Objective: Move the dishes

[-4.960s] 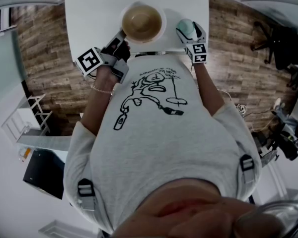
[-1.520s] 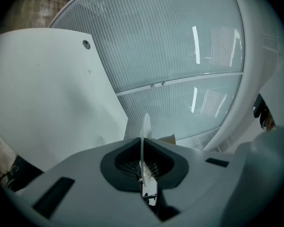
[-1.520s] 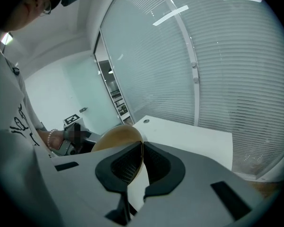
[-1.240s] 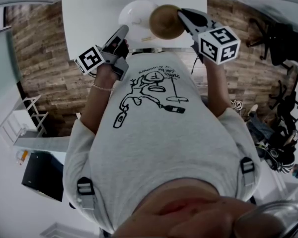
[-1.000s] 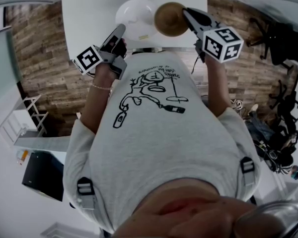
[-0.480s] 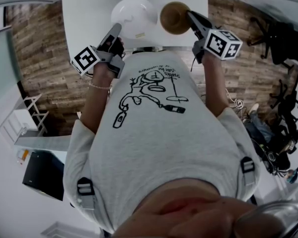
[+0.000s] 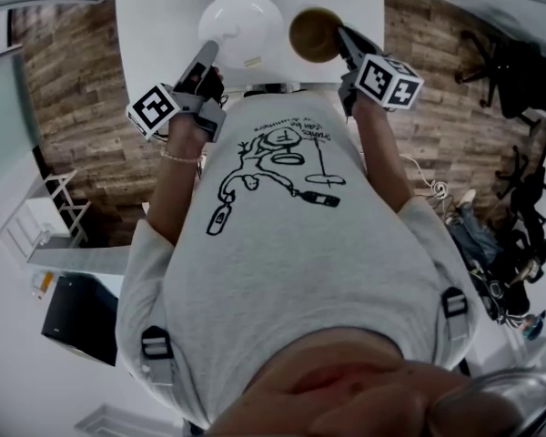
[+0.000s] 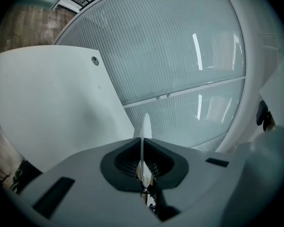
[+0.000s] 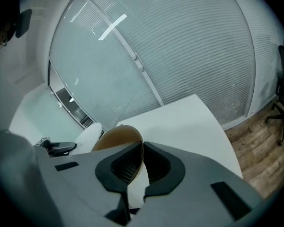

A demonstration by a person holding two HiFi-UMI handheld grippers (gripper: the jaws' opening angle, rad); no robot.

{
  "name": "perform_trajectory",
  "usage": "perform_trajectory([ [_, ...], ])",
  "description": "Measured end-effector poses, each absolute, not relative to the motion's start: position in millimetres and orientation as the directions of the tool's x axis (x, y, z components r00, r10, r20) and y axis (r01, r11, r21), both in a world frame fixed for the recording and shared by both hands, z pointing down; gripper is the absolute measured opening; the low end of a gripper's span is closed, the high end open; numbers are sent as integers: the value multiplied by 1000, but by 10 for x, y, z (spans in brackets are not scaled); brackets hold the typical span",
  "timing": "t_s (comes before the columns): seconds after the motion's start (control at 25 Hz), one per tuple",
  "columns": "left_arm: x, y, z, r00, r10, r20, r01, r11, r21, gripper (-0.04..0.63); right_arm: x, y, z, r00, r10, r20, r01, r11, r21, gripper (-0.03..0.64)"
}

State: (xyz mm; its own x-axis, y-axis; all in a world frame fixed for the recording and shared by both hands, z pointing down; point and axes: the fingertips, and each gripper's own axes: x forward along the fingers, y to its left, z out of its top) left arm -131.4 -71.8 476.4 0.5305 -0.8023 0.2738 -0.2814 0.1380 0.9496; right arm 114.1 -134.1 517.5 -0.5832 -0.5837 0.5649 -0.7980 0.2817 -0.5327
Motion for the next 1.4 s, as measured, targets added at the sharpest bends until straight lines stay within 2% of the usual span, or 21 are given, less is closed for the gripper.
perform_trajectory([
  [0.28,-1311,-735,4793,536,-799,273,-276,140,951,11,1065,-1299,5515,-547,-582,602,-816,212,-537,43],
  [0.96,-1324,-662,4858,535,-793,291,-275,162,948,11,1017,-1125,6344,-467,-520,715,-873,143,-466,43],
  [1.4,-1332,-648,4898,533,-795,289,-266,167,949,11,1050,-1143,6647,-445,-502,741,-885,124,-448,43],
])
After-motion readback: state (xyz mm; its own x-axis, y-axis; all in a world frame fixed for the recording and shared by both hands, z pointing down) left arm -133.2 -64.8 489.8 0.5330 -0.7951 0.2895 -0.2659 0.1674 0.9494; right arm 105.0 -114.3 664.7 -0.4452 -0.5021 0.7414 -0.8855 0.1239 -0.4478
